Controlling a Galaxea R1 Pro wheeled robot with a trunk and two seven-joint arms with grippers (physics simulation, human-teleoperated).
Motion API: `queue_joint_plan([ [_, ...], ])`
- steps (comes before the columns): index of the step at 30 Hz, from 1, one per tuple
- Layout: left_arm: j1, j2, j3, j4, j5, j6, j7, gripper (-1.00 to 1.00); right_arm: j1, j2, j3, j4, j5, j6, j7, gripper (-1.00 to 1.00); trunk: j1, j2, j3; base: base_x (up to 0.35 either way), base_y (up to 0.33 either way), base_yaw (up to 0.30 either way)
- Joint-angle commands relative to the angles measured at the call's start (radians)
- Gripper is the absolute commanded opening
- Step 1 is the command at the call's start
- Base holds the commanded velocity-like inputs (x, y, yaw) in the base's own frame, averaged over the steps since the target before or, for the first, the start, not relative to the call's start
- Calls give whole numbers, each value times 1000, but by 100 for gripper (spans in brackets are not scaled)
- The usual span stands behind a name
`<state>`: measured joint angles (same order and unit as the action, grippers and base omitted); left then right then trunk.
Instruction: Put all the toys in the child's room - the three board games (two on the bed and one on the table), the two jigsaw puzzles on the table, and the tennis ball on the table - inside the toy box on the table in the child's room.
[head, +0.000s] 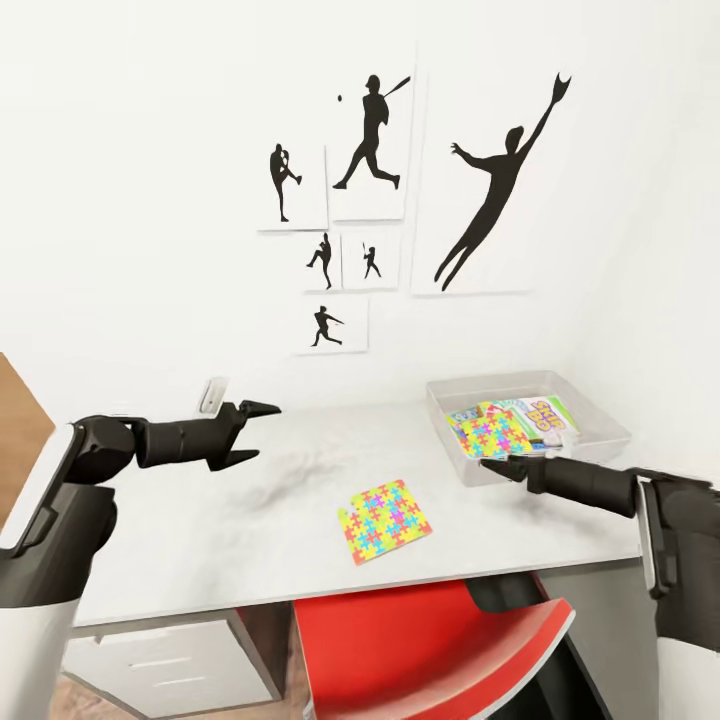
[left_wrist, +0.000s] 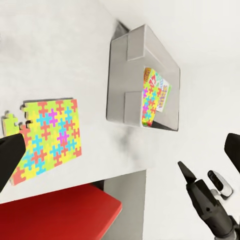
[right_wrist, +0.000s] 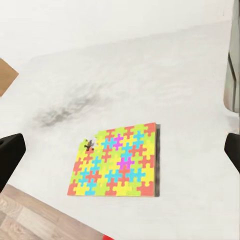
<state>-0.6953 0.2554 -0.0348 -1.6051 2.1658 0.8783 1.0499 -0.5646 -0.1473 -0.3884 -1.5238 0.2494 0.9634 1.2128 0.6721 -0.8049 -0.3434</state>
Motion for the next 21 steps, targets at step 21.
queue_joint_plan([
  [21, 121, 89, 6, -1, 3, 2, -21, 100, -167, 119, 75, 587, -4, 84, -242, 100, 0, -1, -1, 0, 0, 0],
])
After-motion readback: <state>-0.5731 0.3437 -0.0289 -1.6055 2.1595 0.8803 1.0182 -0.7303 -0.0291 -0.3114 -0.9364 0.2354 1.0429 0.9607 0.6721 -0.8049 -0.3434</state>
